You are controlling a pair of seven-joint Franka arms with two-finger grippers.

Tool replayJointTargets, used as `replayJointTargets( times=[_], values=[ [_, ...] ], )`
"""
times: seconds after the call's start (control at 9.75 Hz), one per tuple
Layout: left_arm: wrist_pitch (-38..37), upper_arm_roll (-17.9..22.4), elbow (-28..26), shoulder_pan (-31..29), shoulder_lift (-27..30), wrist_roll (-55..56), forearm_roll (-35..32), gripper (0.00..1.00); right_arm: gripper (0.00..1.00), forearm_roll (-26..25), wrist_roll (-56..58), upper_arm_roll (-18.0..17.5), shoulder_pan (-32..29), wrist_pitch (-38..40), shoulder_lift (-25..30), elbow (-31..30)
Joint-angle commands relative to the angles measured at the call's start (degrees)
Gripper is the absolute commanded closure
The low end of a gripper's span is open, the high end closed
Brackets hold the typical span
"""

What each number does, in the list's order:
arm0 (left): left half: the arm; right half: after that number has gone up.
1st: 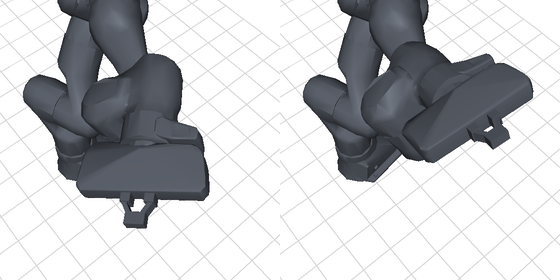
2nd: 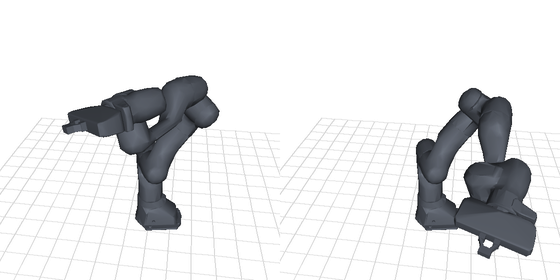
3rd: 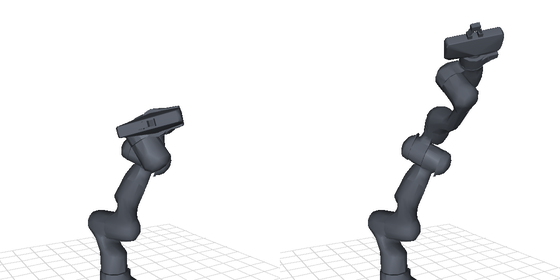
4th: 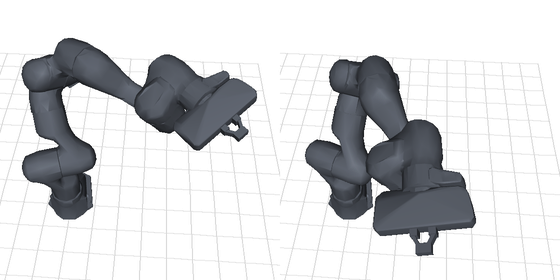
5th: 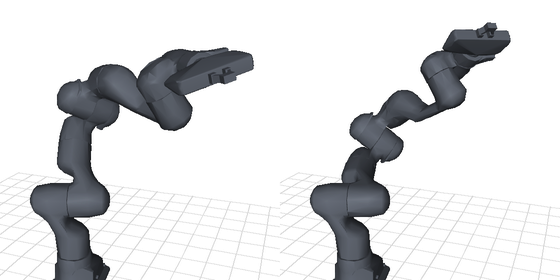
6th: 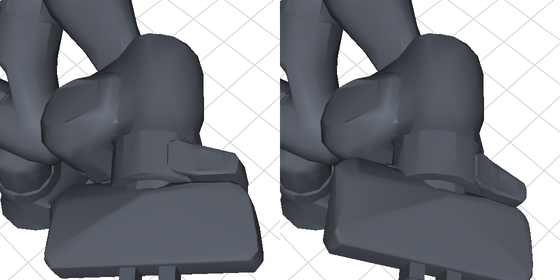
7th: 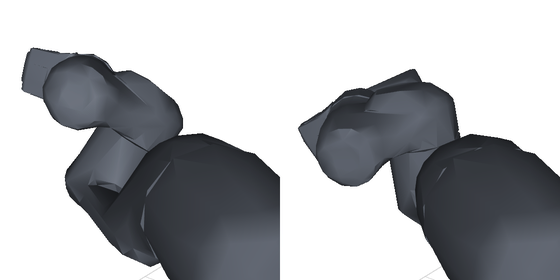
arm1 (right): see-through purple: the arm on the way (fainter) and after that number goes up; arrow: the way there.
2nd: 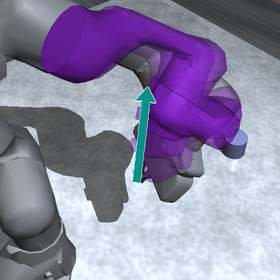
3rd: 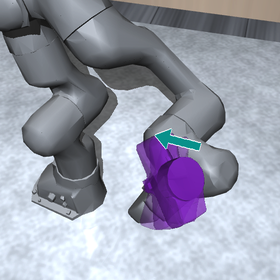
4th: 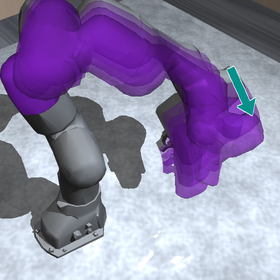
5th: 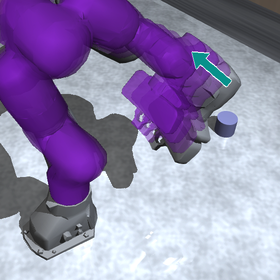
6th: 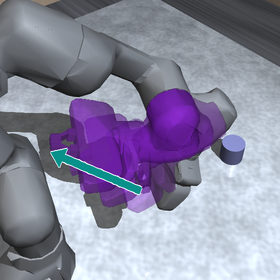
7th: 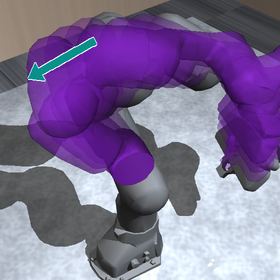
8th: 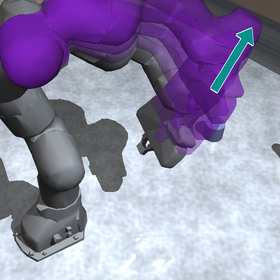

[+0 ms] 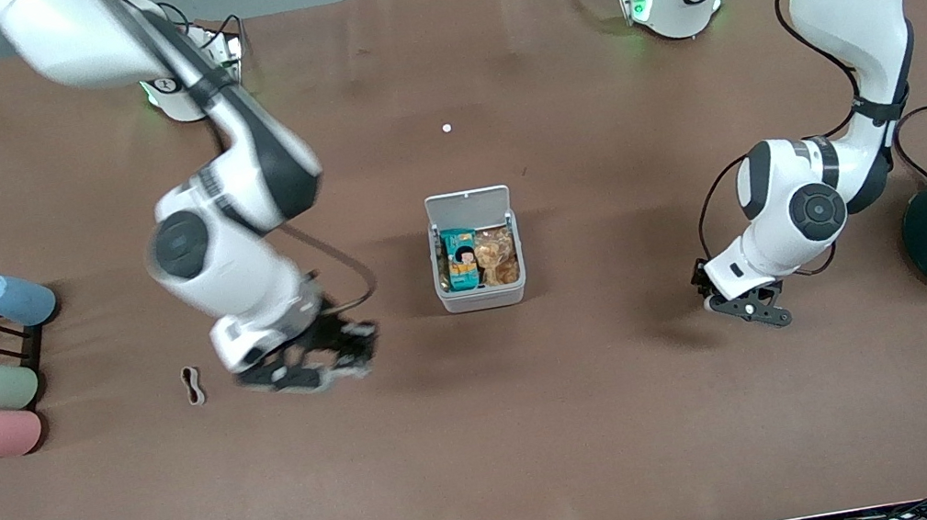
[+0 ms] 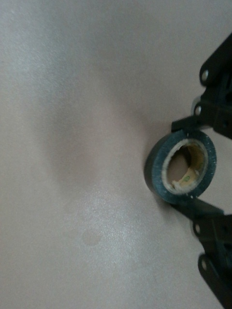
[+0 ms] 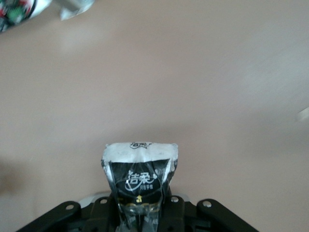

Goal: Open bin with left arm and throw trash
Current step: 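Bin the packet with the right gripper while the left gripper grasps the tape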

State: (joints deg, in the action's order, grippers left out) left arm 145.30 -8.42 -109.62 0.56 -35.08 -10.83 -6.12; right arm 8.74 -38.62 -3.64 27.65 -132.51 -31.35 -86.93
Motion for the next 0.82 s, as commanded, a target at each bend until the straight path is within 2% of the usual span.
replayJointTargets(
  times=[0.0,0.21,0.51,0.72],
  values=[
    [0.9,-0.3,-0.5,1.4,0.7,1.5,-0.5,1.0,0.97,0.5,-3.0,0.7,5.8,-2.6,-4.3,3.3],
    [-0.2,-0.1,1.1,2.9,1.4,3.6,-0.5,1.0,0.97,0.4,-2.7,0.7,9.9,-2.5,-5.3,3.1],
    [-9.2,-0.3,8.1,6.5,1.6,11.2,-0.5,1.0,0.97,0.4,-2.7,0.7,12.6,1.1,-5.5,1.5],
    [-15.6,-0.5,13.5,11.3,1.6,21.1,-0.4,1.0,0.96,0.4,-2.1,0.7,12.1,4.4,-5.5,1.5]
  ],
)
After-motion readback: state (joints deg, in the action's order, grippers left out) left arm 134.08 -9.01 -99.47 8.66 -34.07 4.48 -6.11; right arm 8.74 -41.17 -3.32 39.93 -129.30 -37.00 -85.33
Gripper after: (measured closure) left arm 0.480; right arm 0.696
